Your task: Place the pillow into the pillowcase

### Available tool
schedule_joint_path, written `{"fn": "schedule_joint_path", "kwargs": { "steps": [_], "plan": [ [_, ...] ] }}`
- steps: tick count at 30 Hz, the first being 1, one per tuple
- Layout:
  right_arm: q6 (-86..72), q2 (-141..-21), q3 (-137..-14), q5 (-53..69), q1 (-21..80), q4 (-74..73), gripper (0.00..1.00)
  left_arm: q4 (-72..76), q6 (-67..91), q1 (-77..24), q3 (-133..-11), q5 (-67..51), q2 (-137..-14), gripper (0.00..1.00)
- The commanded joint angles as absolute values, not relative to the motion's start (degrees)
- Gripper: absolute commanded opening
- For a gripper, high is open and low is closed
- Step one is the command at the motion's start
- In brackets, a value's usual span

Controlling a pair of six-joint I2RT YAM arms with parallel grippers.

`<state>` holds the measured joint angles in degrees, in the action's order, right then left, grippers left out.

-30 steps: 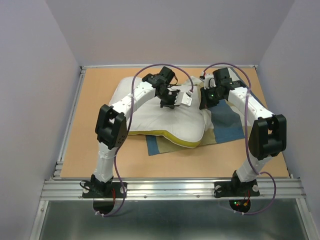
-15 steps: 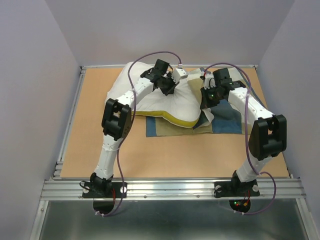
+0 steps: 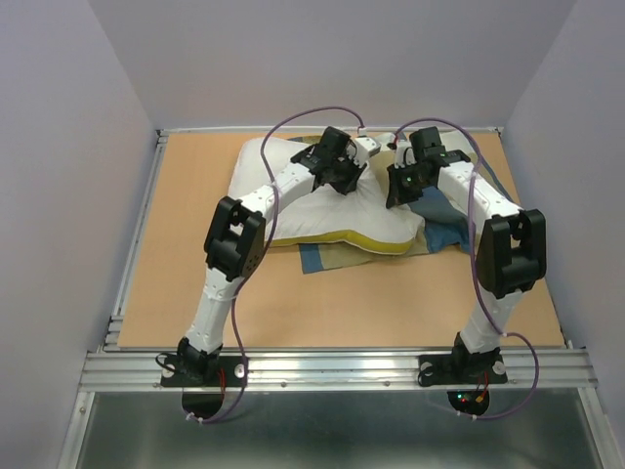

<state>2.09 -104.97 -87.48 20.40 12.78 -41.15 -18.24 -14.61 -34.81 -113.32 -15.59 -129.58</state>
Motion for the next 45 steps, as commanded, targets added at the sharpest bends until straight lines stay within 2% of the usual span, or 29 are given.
{"fn": "schedule_joint_path", "kwargs": {
  "steps": [1, 2, 3, 4, 5, 8, 13, 19, 22, 23, 26, 30, 36, 37, 38, 39, 41, 45],
  "plan": [
    [0.79, -105.03, -90.97, 21.18, 13.1, -41.48, 0.01, -16.26, -15.18, -31.57, -113.86, -24.65, -121.15, 0.31],
    [0.88, -104.94, -90.62, 20.57, 13.1, -41.48, 0.0, -17.74, -22.17, -29.64, -109.73, -34.27, -118.85, 0.83],
    [0.88, -104.94, -90.35, 20.22, 13.01, -41.48, 0.0, -18.88, -25.89, -28.84, -109.69, -37.41, -116.57, 0.91],
    [0.97, -104.94, -90.18, 20.21, 13.01, -41.48, 0.0, -20.81, -31.24, -28.57, -106.12, -41.27, -112.37, 0.93],
    [0.88, -104.94, -89.74, 20.21, 13.09, -41.57, 0.01, -26.4, -42.34, -28.56, -104.78, -42.09, -110.5, 0.93],
    [0.35, -105.38, -89.38, 19.95, 13.01, -41.48, 0.0, -30.41, -60.14, -29.35, -96.18, -42.72, -103.2, 0.93],
    [0.26, -105.73, -89.03, 18.9, 13.01, -41.48, 0.01, -21.73, -65.14, -36.72, -80.61, -37.01, -96.07, 0.96],
    [0.18, -104.51, -87.45, 16.53, 12.57, -41.66, 0.13, -0.27, -62.49, -45.17, -70.41, -28.75, -95.09, 0.97],
    [0.18, -103.62, -86.66, 16.52, 11.95, -42.01, 0.26, 2.72, -62.49, -47.89, -71.1, -28.74, -98.78, 0.97],
    [0.18, -103.45, -86.31, 16.61, 11.78, -42.19, 0.27, 2.9, -62.49, -48.51, -71.28, -28.74, -99.75, 0.97],
    [0.18, -102.14, -86.48, 16.52, 10.55, -42.89, 0.61, 4.12, -62.49, -49.74, -72.24, -28.74, -103.6, 0.97],
    [0.18, -99.77, -87.1, 17.22, 7.14, -45.26, 0.64, 4.31, -62.49, -50.36, -76.62, -28.74, -110.38, 0.97],
    [3.68, -95.9, -83.68, 20.47, -0.17, -50.45, 0.62, 0.01, -63.19, -47.91, -83.04, -27.61, -114.69, 0.98],
    [4.3, -95.28, -82.19, 20.91, -1.57, -50.62, 0.6, -2.78, -57.28, -47.29, -86.8, -23.77, -115.13, 0.36],
    [4.92, -94.75, -79.48, 22.14, -2.19, -50.71, 0.59, -4.64, -55.74, -46.15, -88.92, -25.04, -116.35, 0.3],
    [6.14, -94.05, -77.97, 23.02, -3.24, -50.71, 0.58, -9.01, -53.03, -45.45, -93.73, -27.83, -117.24, 0.16],
    [7.9, -92.9, -74.73, 24.6, -4.04, -50.45, 0.57, -15.86, -49.33, -43.0, -98.5, -33.44, -119.96, 0.01],
    [8.26, -92.72, -71.55, 26.1, -4.57, -47.64, 0.55, -23.7, -44.13, -40.0, -108.44, -41.3, -124.44, 0.0]
  ]
}}
